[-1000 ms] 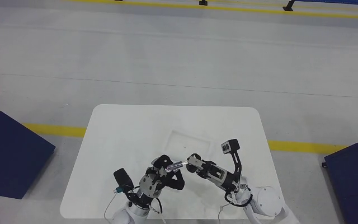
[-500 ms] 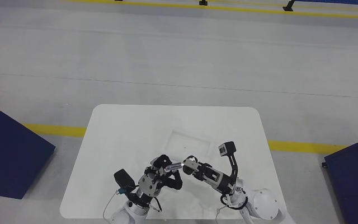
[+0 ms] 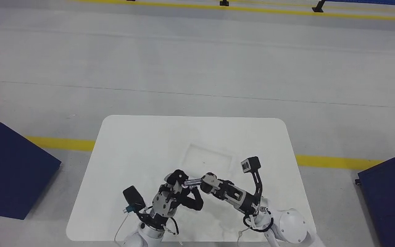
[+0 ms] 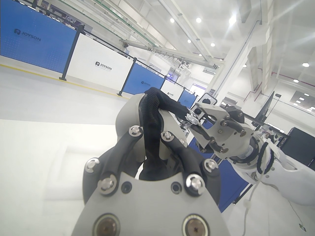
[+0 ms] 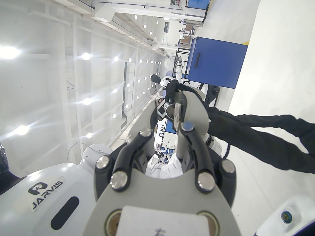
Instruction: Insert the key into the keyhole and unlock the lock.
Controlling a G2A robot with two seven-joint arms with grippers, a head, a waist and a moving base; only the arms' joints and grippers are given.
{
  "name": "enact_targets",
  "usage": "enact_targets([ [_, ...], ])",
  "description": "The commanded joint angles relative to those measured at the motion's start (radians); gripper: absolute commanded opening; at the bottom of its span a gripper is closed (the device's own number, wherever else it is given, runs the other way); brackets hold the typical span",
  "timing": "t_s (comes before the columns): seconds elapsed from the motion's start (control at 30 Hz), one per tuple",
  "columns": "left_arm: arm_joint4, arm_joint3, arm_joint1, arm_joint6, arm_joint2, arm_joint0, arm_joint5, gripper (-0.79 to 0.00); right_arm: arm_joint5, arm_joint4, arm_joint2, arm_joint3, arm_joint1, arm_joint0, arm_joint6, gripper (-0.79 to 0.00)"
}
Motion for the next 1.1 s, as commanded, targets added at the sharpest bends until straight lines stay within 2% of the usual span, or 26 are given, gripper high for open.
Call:
enact_targets([
  [0.0, -0.011, 0.000, 0.000, -0.002, -0.001, -0.001, -0.005, -0.785, 0.000, 0.002, 0.003, 0.002, 0.000, -0.001, 0.000, -0.163],
  [0.17, -0.029, -0.001, -0.001, -0.004, 0.000, -0.001, -0.013, -0.785, -0.002, 0.006, 0.013, 0.013, 0.002, 0.001, 0.007, -0.182],
  [0.27, -0.037, -0.001, -0.001, -0.006, -0.001, -0.003, -0.019, -0.785, -0.009, 0.007, 0.024, 0.025, 0.004, 0.005, 0.024, -0.222],
  [0.33, -0.043, 0.000, -0.002, -0.007, 0.000, -0.003, -0.024, -0.785, -0.021, 0.012, 0.035, 0.040, 0.006, 0.010, 0.052, -0.268],
  [0.47, -0.060, 0.000, -0.002, -0.011, 0.000, -0.002, -0.034, -0.785, -0.049, 0.040, 0.065, 0.085, 0.012, 0.028, 0.122, -0.440],
  [0.53, -0.061, -0.001, -0.002, -0.013, -0.001, -0.003, -0.037, -0.785, -0.061, 0.045, 0.079, 0.109, 0.015, 0.040, 0.159, -0.480],
  [0.83, -0.068, 0.001, -0.003, -0.019, -0.001, -0.002, -0.045, -0.785, -0.083, 0.076, 0.091, 0.172, 0.023, 0.084, 0.286, -0.502],
  [1.07, -0.070, 0.002, -0.003, -0.021, -0.001, -0.003, -0.049, -0.785, -0.089, 0.089, 0.066, 0.200, 0.021, 0.118, 0.302, -0.613],
])
